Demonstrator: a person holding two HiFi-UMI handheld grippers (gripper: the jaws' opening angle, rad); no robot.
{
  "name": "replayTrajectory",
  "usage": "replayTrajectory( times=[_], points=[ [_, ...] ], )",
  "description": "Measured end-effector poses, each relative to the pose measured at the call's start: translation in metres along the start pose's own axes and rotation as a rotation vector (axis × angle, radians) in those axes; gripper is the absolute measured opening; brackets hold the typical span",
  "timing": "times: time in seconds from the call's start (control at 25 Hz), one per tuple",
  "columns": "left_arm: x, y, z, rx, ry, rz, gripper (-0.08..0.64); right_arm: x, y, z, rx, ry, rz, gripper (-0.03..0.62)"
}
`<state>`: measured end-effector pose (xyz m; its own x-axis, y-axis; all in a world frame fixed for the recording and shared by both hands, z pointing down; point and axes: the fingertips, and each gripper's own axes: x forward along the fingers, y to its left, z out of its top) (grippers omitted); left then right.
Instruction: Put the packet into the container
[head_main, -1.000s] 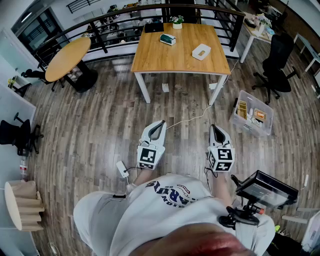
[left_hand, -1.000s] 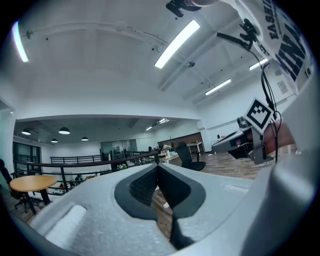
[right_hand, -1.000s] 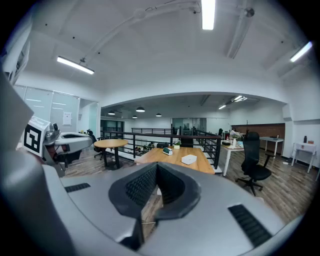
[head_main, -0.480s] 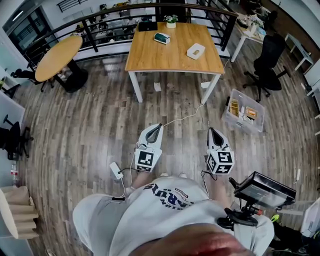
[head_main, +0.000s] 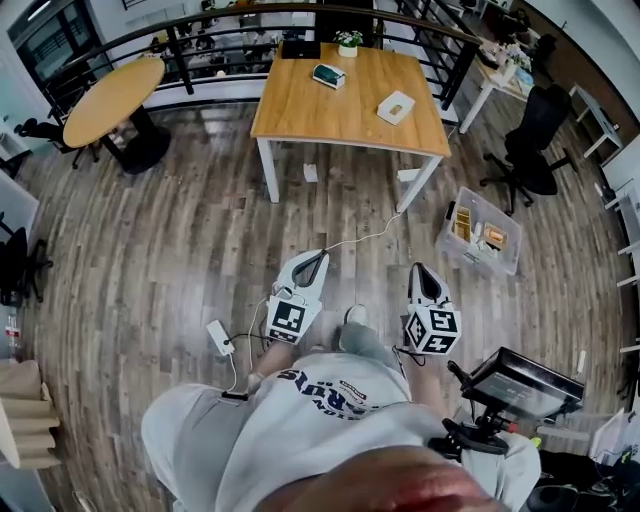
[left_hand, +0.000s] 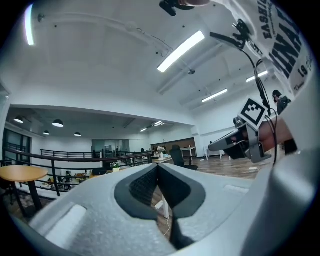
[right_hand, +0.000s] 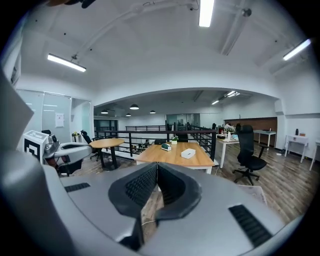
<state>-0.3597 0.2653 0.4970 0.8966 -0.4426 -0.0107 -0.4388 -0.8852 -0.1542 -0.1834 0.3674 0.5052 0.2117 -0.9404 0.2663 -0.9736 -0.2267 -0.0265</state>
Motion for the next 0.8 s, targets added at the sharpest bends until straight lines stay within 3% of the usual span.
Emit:
replayTrajectory(
  times=[0.4,0.8],
  points=[
    [0.014,0.052,-0.001,-0.068,-0.005,0.156,0.005,0.073,-0.003,0.015,-0.028,-0.027,0.086,0.009],
    [0.105,0.061,-0.001,-0.104,0.014,0.161,0.005,0.153,-0.064,0.027,-0.004,-0.009,0.121,0.009]
  ],
)
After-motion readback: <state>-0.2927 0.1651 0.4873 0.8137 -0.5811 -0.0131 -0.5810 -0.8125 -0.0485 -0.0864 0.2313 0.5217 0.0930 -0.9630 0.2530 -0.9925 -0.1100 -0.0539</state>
